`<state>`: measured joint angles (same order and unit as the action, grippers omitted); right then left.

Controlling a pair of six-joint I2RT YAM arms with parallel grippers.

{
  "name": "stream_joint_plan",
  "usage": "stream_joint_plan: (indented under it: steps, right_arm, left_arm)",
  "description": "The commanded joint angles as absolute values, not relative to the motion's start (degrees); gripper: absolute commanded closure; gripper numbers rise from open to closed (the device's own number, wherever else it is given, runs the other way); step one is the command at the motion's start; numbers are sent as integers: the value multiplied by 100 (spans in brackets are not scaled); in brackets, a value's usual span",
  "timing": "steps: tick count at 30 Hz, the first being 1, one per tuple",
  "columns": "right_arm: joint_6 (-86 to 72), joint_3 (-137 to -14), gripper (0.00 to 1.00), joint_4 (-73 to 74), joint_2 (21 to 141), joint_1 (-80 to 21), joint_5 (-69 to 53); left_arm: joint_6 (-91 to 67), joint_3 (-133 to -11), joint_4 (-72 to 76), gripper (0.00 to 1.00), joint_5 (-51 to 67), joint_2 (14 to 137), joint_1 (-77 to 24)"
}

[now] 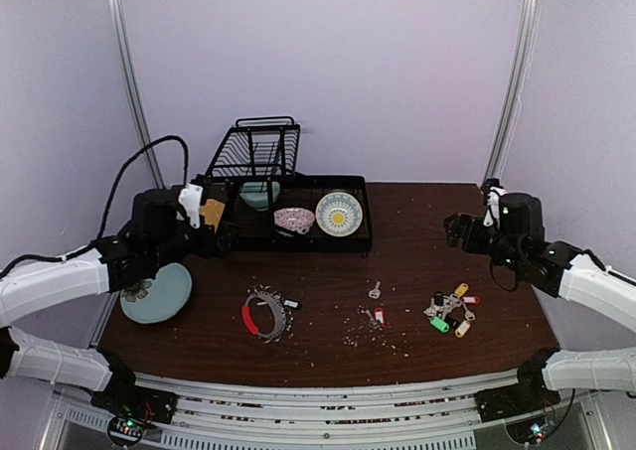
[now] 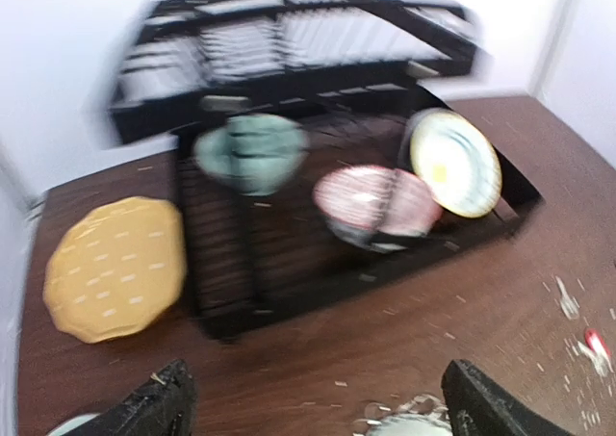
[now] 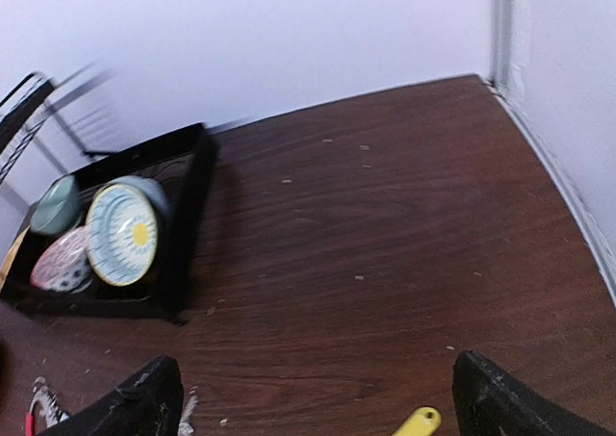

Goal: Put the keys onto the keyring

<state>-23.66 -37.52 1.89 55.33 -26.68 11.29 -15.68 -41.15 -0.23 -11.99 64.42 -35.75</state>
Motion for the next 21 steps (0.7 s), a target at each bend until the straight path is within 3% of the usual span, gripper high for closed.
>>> stream_joint_plan:
  steps: [1,5,11,21]
  right_arm:
    - [-3107,-3060,0,-88,5153,-1215,587]
    - [-3306,-2424,0,-542,4949,-291,471]
    - [-3554,-1950,0,-950,4896,-141,752]
    - [-3386,-1570,0,-1017,4607,-141,969]
  left_arm:
    - [-2155,-3601,-483,5,-1456,5641,-2609]
    - [-2244,-3245,-745,2,-1454,5090,-1701]
    - [-2178,-2828,-686,2,-1569,4812,-864]
    - [-2280,-2639,-561,2,-1791,4643,-732]
